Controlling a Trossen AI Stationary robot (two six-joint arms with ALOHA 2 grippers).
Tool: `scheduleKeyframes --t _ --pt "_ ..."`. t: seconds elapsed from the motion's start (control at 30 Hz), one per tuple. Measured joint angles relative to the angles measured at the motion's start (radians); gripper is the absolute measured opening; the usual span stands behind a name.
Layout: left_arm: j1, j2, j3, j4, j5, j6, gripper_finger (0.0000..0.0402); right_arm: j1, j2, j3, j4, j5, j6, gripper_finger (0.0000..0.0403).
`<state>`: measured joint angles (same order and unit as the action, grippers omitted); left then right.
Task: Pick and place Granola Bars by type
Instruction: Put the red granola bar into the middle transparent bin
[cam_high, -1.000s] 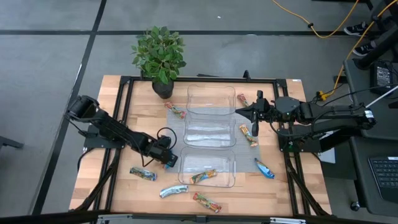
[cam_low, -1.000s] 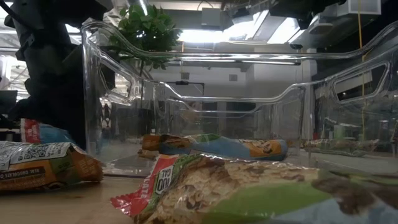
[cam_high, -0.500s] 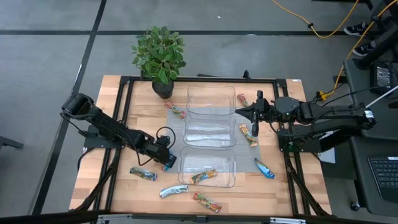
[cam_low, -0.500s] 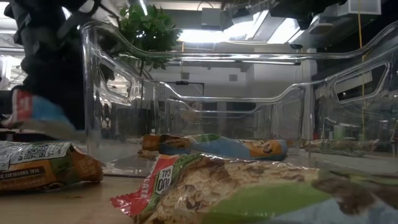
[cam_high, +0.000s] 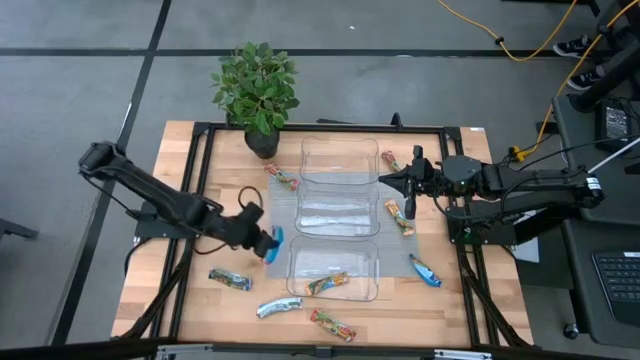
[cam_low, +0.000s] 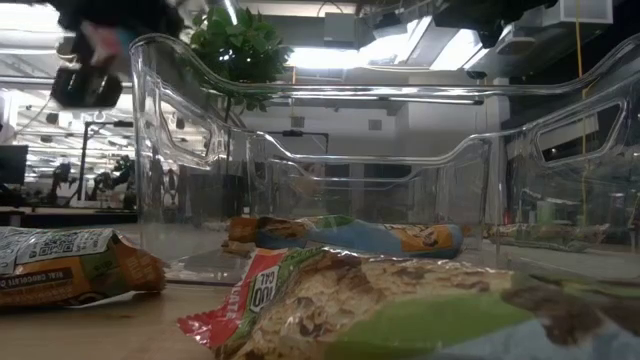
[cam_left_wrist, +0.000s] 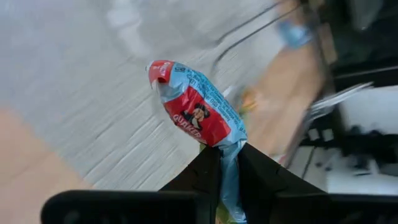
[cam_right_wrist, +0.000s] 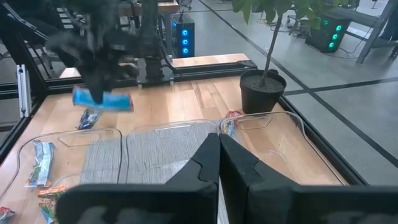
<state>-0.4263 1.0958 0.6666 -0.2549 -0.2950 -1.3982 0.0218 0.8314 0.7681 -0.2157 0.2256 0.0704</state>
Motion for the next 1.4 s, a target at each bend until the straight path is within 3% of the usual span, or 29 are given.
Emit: scheduleKeyframes --t 0.3,0.6,0.77,1.0,1.23,1.4 --pt "-0.02 -0.195 0.0 0.202 -0.215 0.325 0.004 0.0 0.0 0.0 0.0 -0.001 0.0 0.0008" --pt "-0.019 -0.261 0.032 0.454 -0.244 0.696 0.004 0.0 0.0 0.0 0.001 -0.001 0.003 0.0008" --pt "-0.005 -0.239 0.174 0.371 -0.201 0.847 0.004 0.0 0.0 0.0 0.001 -0.001 0.003 0.0008" --pt "0.048 -0.15 0.459 0.121 -0.139 1.031 0.004 0.0 0.0 0.0 0.001 -0.001 0.004 0.0008" --pt "0.136 -0.023 0.714 -0.137 -0.062 1.116 0.004 0.0 0.0 0.0 0.001 -0.001 0.005 0.0008" --pt "0.224 0.073 0.821 -0.219 0.019 1.136 0.004 0.0 0.0 0.0 0.001 -0.001 0.005 0.0008"
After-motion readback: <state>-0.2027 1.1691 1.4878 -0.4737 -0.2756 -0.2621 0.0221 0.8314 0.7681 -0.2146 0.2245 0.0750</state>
